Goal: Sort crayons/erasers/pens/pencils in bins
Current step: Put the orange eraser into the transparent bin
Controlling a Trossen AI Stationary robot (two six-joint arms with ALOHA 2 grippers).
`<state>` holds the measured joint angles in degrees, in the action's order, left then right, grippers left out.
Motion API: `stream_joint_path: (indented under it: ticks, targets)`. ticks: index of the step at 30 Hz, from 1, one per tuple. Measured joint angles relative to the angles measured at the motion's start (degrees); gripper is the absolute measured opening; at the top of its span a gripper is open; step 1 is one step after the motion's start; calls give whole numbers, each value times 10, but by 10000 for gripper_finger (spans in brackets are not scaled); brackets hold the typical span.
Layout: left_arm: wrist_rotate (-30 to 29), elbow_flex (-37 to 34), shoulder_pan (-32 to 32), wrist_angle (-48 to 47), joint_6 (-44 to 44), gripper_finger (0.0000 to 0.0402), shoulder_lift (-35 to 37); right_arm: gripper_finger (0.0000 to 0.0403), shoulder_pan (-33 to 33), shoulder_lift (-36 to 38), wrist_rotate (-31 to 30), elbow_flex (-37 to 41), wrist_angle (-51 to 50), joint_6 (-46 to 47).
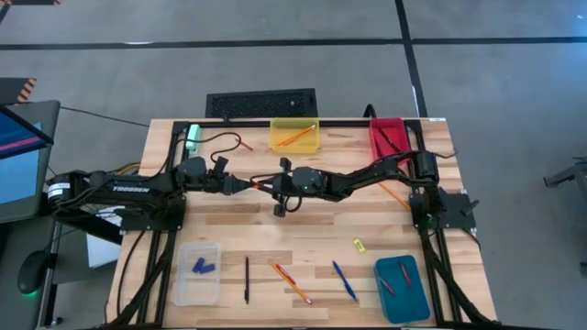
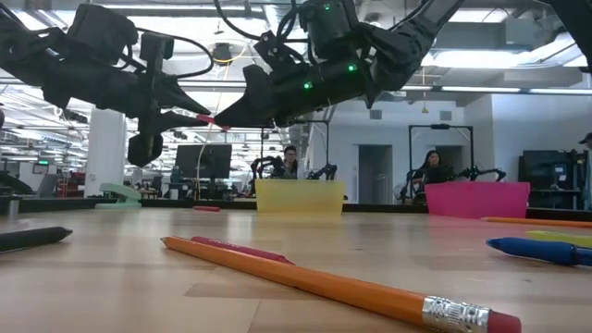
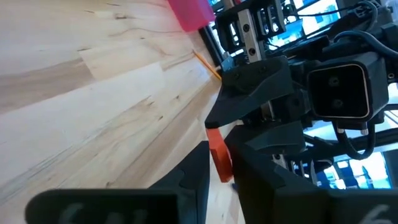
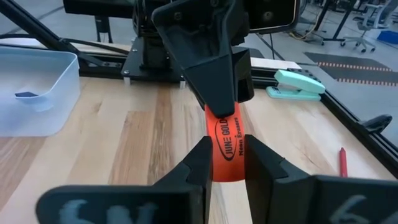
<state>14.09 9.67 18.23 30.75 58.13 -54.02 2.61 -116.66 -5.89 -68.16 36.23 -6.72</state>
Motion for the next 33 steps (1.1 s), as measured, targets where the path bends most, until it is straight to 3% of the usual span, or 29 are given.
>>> stream_joint_path:
  ticks: [14,26,29,33]
  targets:
    - [6,0,0,17,6,83,-2,77,-3,1,0,0,10,-7]
    - [15,0,0,89,-18,23,-68,79,-3,0,-8,1,6,-9]
    - [16,0,-1,94,-40,11,-71,99,-3,0,-9,1,5,-9]
    - [17,0,-1,99,-81,16,-70,159,-3,1,-15,-1,2,3]
